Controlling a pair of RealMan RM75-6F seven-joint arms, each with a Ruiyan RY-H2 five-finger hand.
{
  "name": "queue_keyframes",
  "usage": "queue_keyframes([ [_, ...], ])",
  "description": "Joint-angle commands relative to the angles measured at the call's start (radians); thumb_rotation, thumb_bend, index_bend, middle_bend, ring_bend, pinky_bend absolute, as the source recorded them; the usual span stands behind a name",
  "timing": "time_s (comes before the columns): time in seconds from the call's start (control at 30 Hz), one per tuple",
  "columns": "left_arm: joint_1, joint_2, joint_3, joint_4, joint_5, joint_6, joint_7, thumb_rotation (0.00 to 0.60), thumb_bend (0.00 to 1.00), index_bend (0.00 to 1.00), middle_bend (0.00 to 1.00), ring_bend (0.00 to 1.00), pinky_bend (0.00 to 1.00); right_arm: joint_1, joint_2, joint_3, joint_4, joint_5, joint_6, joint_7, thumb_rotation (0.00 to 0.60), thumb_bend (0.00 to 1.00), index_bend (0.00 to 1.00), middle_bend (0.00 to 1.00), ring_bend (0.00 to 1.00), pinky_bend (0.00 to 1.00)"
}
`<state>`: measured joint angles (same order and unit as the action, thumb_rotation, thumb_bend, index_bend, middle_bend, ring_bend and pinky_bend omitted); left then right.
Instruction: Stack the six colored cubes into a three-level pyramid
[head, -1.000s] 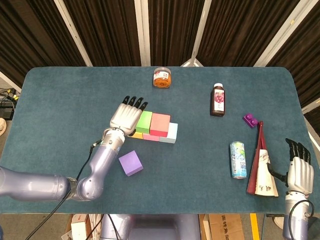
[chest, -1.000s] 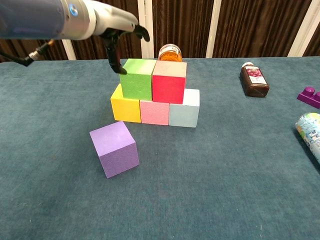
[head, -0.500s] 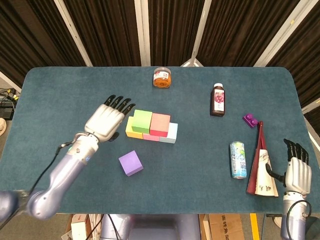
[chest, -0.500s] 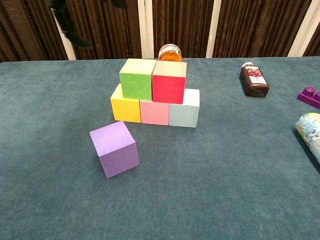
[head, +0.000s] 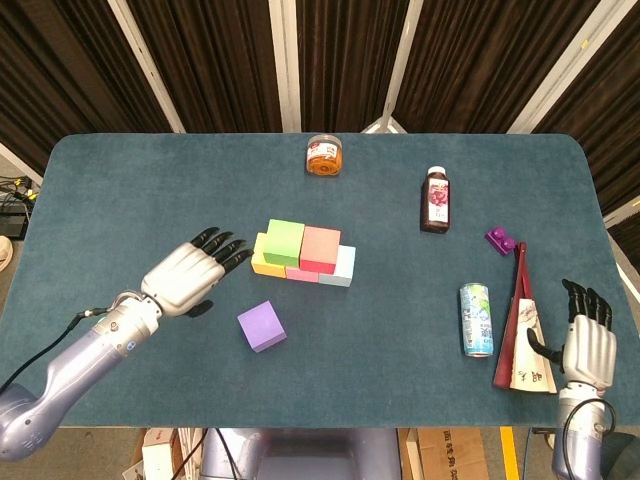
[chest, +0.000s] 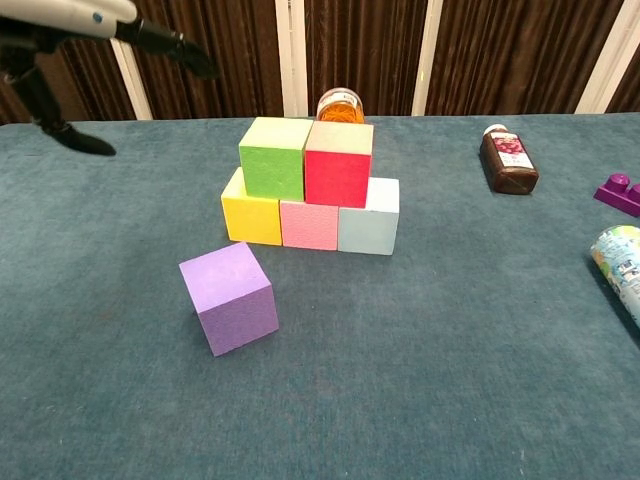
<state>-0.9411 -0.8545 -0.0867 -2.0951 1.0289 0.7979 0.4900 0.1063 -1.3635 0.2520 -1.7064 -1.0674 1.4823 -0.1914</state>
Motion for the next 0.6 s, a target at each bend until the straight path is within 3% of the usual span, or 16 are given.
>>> queue_keyframes([
  [0.03,0.031,-0.013,0.027,0.06,0.093,-0.062,-0.07,0.6,0.37,0.05,0.05,0.0,0.0,0.005,-0.007,0.004,0.007,0.01,-0.003,-0.01,0.6,0.28,0.12,0.14,0.0,0.0],
  [0.37,0.025,-0.13,0.058,0.139,0.165,-0.121,-0.098,0.6,0.37,0.06,0.05,0.0,0.0,0.012,-0.012,0.009,0.019,0.029,-0.023,-0.012,0.6,0.28,0.13,0.14,0.0,0.0],
  [0.6,0.031,-0.21,0.068,0.169,0.191,-0.088,-0.073,0.6,0.33,0.06,0.06,0.0,0.0,0.01,-0.007,0.008,0.016,0.027,-0.026,-0.003,0.6,0.28,0.13,0.14,0.0,0.0],
])
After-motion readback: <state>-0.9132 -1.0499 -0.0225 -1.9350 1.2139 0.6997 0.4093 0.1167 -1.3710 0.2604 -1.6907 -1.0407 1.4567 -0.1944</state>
